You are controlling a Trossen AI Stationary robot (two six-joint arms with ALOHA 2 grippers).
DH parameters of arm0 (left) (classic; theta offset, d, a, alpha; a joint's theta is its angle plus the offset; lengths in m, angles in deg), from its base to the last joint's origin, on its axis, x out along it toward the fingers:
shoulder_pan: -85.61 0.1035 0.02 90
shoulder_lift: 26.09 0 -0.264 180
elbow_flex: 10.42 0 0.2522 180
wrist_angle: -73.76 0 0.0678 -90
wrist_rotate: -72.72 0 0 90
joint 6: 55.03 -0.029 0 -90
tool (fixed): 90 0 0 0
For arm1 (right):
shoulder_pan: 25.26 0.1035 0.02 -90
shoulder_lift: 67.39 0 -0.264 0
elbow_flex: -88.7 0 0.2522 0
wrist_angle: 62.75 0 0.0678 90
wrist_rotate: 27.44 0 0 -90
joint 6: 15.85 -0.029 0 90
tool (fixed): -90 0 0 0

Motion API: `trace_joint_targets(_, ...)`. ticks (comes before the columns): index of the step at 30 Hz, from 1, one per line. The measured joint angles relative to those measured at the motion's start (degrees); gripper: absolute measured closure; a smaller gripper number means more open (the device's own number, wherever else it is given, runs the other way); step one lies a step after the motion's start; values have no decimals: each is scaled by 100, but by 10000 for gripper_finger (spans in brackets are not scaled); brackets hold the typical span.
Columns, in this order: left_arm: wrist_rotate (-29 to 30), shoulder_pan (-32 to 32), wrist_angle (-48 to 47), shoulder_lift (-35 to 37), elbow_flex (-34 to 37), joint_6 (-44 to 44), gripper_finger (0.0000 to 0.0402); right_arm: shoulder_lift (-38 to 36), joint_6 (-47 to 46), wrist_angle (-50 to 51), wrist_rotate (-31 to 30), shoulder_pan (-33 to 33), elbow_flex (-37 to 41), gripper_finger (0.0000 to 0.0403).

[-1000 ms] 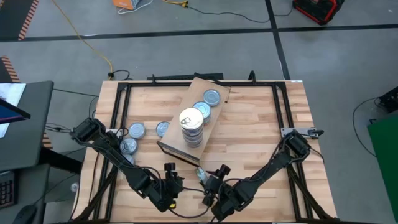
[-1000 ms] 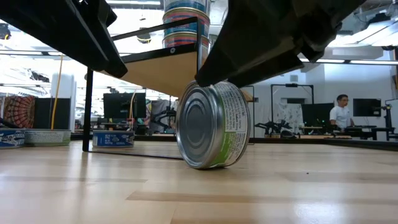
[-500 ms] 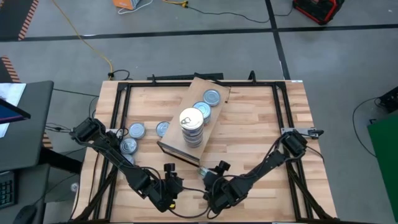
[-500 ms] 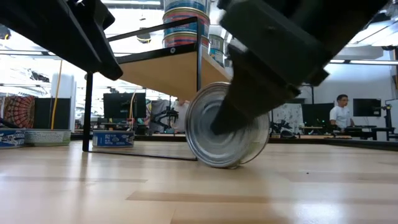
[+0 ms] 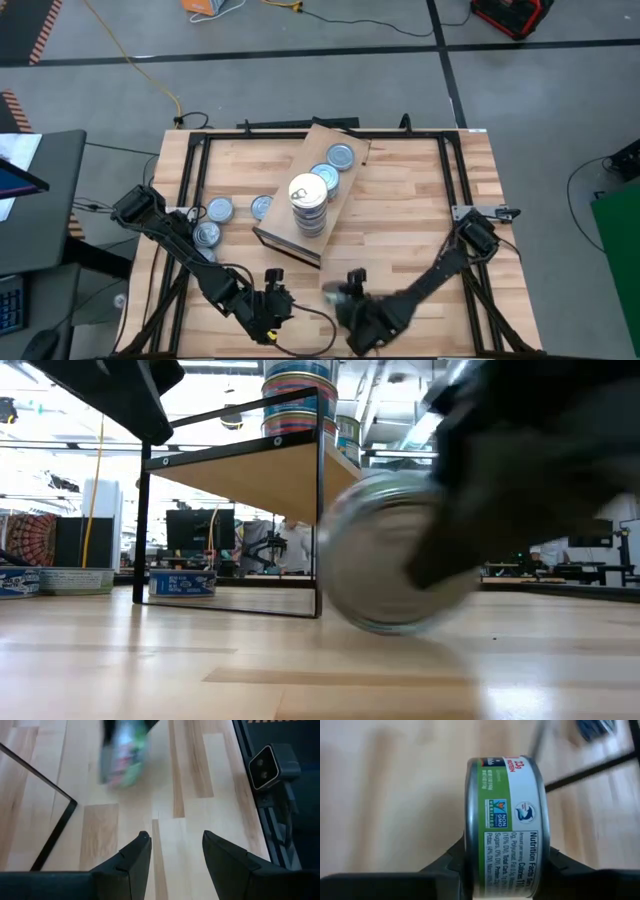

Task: Stack canned seafood by type on shelf
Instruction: Stack the green white tuna can on top of the green white tuna can on the shelf

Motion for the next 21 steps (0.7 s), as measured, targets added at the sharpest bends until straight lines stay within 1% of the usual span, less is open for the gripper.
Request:
trace_joint_targets(3,38,20,6,0,-1,-8,230,-121,207,280,-149,238,4,245)
trace_joint_targets(7,48,39,31,0,0,-7,230,-423,-97,560,-335,356,7,228)
trace_joint_targets(11,62,44,33,0,0,11,230,-693,-201,693,-373,498,7,243)
trace_joint_targets(15,53,44,33,0,2,39,230,-1017,-360,902,-356,749,7,245)
trace_joint_targets(18,53,44,33,1,2,42,230,-1334,-784,1363,-430,944,7,245)
trace_joint_targets(21,65,44,67,66,9,-55,230,-1641,-1508,2165,-923,1088,5,235)
